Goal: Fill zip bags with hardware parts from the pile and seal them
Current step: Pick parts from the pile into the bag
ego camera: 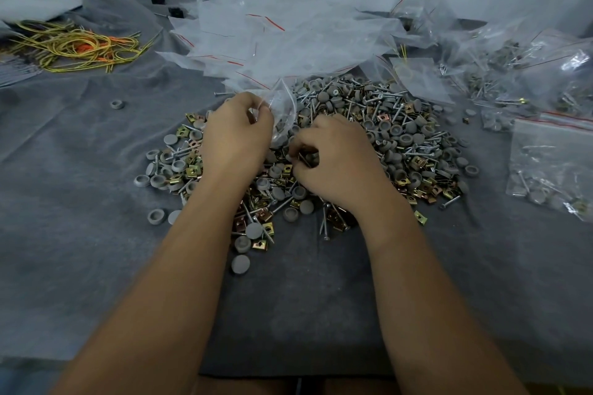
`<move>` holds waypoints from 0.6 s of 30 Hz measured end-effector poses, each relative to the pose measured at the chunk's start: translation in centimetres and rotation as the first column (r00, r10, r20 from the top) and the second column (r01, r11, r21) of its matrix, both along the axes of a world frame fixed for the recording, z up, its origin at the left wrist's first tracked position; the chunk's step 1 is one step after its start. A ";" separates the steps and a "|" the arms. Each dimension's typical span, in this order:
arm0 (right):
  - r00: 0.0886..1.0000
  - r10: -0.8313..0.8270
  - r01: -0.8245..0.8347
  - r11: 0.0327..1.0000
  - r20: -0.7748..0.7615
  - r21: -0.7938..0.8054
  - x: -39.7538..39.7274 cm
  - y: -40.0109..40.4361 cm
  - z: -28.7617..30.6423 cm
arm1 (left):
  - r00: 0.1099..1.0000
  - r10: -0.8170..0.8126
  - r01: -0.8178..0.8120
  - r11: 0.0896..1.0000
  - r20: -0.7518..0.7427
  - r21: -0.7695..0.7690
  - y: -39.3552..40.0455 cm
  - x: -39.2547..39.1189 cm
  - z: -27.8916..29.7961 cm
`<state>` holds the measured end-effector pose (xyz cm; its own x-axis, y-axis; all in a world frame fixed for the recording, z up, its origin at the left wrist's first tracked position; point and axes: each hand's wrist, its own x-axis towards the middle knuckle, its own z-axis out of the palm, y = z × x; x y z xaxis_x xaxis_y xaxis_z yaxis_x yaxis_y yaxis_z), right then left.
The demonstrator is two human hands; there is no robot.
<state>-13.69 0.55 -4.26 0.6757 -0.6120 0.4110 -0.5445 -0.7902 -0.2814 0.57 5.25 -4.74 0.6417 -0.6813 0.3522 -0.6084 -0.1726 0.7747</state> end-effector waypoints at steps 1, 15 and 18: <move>1.000 0.017 -0.017 1.000 0.016 0.014 0.0 0.1 0.1 | 1.000 -0.004 0.004 1.000 -0.010 -0.006 0.0 0.0 0.0; 0.995 0.024 -0.019 0.998 -0.092 0.054 0.0 -0.3 -0.2 | 0.999 -0.013 0.013 1.000 -0.033 0.003 0.0 0.0 0.0; 0.996 0.034 -0.030 0.999 -0.080 0.044 0.0 -0.3 -0.4 | 0.999 -0.020 0.020 1.000 -0.032 -0.004 0.0 0.0 0.0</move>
<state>-13.68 0.26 -4.64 0.7253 -0.6052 0.3281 -0.5413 -0.7958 -0.2714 0.55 5.21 -4.73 0.6391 -0.6929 0.3338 -0.5861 -0.1578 0.7947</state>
